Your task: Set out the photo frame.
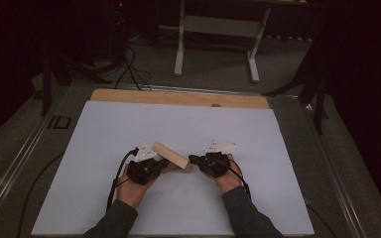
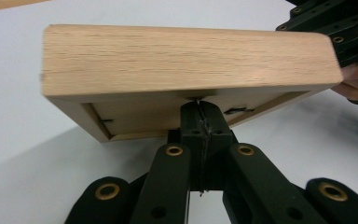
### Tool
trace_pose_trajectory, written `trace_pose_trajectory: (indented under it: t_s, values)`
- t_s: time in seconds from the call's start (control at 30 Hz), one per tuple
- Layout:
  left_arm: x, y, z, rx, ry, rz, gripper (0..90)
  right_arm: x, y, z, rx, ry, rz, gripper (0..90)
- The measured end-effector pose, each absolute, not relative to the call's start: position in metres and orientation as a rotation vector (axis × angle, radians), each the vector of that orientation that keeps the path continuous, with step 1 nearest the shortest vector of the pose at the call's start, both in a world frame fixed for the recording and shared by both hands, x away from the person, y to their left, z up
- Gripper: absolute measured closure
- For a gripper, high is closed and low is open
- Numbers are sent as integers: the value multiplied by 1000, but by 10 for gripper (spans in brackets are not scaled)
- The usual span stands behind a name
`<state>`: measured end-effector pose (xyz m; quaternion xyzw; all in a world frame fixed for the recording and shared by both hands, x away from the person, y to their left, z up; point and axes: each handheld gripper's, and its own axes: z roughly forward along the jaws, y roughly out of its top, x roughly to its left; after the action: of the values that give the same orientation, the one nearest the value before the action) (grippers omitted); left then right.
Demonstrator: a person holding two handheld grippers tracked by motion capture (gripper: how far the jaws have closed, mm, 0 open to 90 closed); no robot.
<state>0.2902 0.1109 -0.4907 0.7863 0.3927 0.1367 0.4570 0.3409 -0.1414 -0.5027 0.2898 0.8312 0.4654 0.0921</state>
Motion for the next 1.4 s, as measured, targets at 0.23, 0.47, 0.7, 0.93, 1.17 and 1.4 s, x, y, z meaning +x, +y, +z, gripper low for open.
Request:
trace_pose_trajectory:
  t_s: [0.23, 0.47, 0.7, 0.93, 1.17, 1.4]
  values:
    - [290, 109, -492, 1949, 962, 332, 895, 339, -139, -502, 837, 2487, 1382, 900]
    - [290, 109, -493, 1956, 969, 337, 895, 334, -135, -502, 803, 2516, 1380, 899]
    - [290, 110, -494, 1955, 978, 339, 896, 329, -130, -501, 768, 2539, 1377, 899]
    - [292, 112, -496, 1951, 995, 340, 896, 324, -123, -501, 732, 2560, 1381, 899]
    - [293, 115, -497, 1940, 1011, 337, 896, 321, -117, -501, 709, 2571, 1382, 900]
    - [296, 120, -499, 1922, 1033, 325, 896, 316, -109, -501, 683, 2584, 1379, 899]
